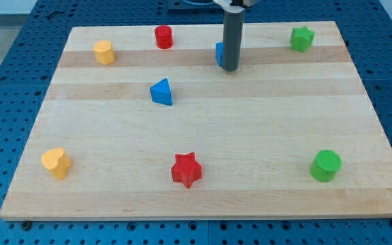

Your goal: Move the blue cube towards the green star

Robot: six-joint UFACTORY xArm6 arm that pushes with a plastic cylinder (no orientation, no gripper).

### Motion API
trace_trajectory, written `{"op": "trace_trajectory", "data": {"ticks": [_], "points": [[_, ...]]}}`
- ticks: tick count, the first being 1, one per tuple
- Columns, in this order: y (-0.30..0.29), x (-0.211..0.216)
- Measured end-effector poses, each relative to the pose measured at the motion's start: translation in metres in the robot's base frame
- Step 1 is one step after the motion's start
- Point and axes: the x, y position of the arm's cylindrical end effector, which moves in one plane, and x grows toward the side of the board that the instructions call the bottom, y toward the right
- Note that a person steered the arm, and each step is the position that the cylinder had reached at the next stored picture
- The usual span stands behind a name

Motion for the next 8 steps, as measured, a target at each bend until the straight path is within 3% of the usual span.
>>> {"op": "trace_trajectory", "data": {"ticks": [1,2,5,8], "points": [[-0.056,-0.018],[-0.065,-0.03],[0.009,-0.031],[0.035,-0.06]]}}
